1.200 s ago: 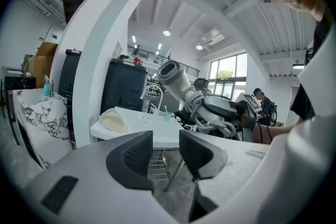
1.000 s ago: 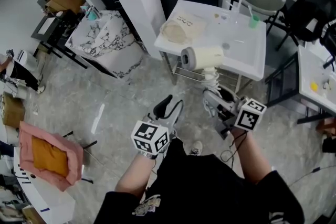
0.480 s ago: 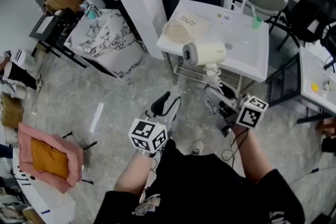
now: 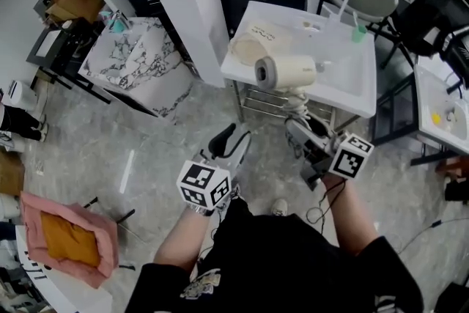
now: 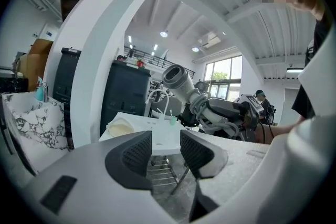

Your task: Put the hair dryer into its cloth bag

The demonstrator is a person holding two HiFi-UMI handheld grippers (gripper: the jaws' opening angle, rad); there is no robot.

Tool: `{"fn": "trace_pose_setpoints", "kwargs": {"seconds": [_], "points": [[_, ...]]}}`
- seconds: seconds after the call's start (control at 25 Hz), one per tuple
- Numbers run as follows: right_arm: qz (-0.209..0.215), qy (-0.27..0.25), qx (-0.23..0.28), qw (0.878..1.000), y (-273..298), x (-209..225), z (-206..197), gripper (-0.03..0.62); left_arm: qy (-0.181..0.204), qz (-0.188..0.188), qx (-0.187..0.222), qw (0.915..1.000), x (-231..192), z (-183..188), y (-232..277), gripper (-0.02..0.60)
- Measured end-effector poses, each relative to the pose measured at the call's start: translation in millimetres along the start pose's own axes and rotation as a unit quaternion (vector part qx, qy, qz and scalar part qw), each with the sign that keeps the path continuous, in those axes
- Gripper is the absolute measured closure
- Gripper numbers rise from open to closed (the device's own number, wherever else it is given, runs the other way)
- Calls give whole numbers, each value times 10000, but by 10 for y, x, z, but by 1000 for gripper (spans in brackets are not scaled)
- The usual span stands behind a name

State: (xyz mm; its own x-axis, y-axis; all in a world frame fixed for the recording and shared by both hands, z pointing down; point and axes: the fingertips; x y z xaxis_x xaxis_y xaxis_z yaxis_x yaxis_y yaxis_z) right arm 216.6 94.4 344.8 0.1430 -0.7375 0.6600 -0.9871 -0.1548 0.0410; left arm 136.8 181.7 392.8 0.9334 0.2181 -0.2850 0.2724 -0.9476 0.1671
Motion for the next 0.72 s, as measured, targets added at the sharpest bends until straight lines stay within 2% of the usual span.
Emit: {"fn": "trace_pose_setpoints", "kwargs": {"seconds": [0.52,0.72], "points": [[-400,-77,386,9984,1010,3,72,359,7,-542,-99,9985,-1071,303,-101,423],[-583,-109,524,9969,1254,-44,111,359,51,-741,-85,9972,-1324,427,-155,423]]}}
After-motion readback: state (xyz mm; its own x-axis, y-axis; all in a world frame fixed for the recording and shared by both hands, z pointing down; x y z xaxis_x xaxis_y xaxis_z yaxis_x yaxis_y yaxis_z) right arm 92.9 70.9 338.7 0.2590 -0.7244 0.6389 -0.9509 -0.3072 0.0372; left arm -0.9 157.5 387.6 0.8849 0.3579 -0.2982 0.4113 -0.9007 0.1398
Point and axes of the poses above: the fingertips, and each gripper's own axes: y forward along the fingers, x to its right, z out of its top, and after that the axes turned 12 degrees about -z, right-handed
